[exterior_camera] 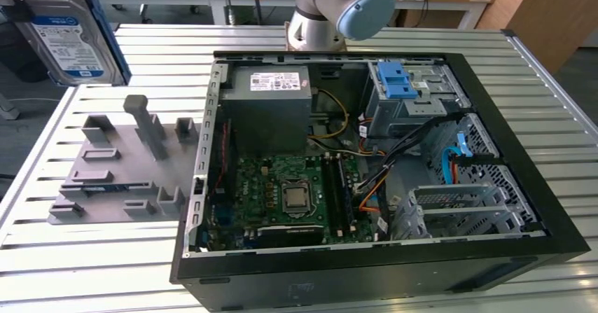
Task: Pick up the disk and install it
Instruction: 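Pick up the disk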
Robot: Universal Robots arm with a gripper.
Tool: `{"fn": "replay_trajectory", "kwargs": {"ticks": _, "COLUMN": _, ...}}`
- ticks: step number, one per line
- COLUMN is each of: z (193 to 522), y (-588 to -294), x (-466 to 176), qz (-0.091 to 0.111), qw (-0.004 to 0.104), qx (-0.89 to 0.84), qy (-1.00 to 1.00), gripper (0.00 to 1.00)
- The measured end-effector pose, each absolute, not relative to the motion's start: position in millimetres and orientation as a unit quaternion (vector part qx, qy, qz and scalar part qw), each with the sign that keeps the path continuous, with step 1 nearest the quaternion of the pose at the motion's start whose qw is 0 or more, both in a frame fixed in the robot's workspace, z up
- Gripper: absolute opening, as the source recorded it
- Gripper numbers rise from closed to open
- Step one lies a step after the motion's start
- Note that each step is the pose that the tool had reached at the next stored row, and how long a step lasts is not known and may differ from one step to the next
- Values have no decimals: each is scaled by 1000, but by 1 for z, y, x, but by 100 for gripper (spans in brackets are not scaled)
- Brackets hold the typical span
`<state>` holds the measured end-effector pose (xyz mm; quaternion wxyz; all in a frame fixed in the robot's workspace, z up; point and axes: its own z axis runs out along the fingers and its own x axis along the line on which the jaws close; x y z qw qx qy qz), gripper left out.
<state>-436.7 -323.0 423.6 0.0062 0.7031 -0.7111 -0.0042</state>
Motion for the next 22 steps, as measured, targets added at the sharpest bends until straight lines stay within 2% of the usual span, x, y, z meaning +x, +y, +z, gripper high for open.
{"fn": "replay_trajectory", "kwargs": {"ticks": 22, "z": 432, "y": -323, "x": -437, "qz": -4, "qw": 6, "qx": 703, "qy": -711, "gripper": 36}}
